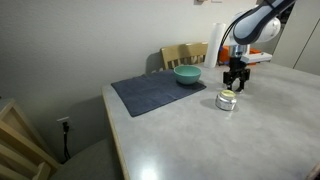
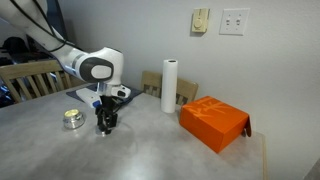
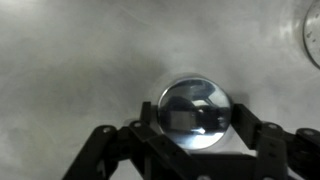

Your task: Take the lid off the silver container and put it on the table

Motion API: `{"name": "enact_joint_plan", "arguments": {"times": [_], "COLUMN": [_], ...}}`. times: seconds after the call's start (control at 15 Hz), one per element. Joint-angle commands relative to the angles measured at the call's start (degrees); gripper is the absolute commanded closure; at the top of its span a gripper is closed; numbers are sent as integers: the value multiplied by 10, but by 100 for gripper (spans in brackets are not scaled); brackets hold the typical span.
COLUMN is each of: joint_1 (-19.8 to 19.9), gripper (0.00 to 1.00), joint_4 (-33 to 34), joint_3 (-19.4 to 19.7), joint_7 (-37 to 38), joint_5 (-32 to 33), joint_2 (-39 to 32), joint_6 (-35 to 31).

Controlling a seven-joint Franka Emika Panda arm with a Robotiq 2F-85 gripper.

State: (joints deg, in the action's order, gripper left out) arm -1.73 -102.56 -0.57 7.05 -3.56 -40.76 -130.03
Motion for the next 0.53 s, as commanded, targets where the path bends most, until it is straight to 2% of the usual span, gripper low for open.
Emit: {"name": "enact_joint_plan", "arguments": {"times": [0.0,0.27,0.47], "joint_1": [3,-4,-30], "gripper": [0,0,0], "joint_4": [17,0,-30], "joint_3": [-4,-4,3], "joint_7": [-14,-7,15], "joint_5": [-5,-2,17], "joint_2": [-15,0,32], "joint_6": [11,4,-5]}}
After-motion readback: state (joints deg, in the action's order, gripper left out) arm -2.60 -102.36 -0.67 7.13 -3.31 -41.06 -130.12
